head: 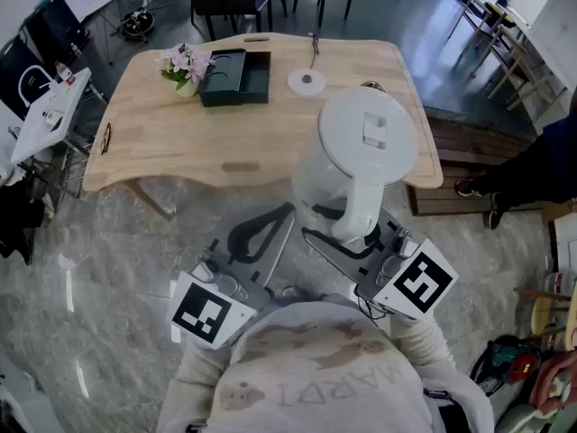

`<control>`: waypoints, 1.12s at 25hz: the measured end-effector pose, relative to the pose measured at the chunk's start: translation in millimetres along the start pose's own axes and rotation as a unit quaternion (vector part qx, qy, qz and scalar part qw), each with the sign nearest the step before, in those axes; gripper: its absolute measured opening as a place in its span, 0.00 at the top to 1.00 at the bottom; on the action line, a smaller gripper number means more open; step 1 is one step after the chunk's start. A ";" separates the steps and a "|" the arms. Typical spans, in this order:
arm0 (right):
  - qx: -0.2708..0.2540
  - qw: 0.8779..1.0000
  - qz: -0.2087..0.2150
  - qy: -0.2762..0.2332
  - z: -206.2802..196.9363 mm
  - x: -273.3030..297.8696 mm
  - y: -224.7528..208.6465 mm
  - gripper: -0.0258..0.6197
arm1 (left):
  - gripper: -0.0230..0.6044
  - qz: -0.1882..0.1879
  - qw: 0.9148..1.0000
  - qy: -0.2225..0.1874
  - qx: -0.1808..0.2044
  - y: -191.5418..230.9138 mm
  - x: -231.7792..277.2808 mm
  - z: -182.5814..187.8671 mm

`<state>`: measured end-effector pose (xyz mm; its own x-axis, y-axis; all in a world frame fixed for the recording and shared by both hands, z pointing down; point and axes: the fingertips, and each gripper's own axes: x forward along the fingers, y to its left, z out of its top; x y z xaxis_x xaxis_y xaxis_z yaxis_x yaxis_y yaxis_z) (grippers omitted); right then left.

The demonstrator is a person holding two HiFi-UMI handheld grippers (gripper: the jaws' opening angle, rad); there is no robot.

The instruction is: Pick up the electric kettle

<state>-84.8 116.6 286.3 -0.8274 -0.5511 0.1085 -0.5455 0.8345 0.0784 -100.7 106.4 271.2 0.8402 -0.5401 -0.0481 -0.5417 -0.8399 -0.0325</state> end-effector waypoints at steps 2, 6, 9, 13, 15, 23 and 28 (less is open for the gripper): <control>0.002 1.000 -0.003 -0.005 2.6 -5.2 -1.9 0.78 | 0.94 0.000 1.000 0.000 -0.002 -4.9 2.5 0.9; 0.000 1.000 -0.011 -0.008 4.0 -9.6 -4.6 0.78 | 0.94 0.000 1.000 -0.003 -0.003 -8.1 1.9 -0.4; -0.009 1.000 -0.017 -0.008 3.1 -1.6 -2.6 0.78 | 0.94 0.000 1.000 -0.008 -0.006 -1.0 -5.3 -4.2; -0.011 1.000 -0.016 -0.008 8.1 -22.6 -2.2 0.78 | 0.94 0.002 1.000 -0.012 -0.004 -20.1 3.1 3.1; -0.012 1.000 -0.013 -0.010 11.6 -39.4 -0.7 0.78 | 0.94 0.003 1.000 -0.012 -0.003 -36.3 9.2 7.8; -0.015 1.000 -0.006 -0.012 13.1 -44.7 8.6 0.78 | 0.94 0.010 1.000 -0.013 -0.005 -45.2 4.4 7.8; -0.014 1.000 -0.001 -0.011 16.8 -60.9 15.9 0.78 | 0.94 0.015 1.000 -0.011 -0.003 -62.0 4.4 13.9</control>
<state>-45.4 163.5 264.3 -0.8297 -0.5516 0.0858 -0.5427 0.8330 0.1072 -63.8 156.8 259.1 0.8227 -0.5641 -0.0705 -0.5667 -0.8236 -0.0237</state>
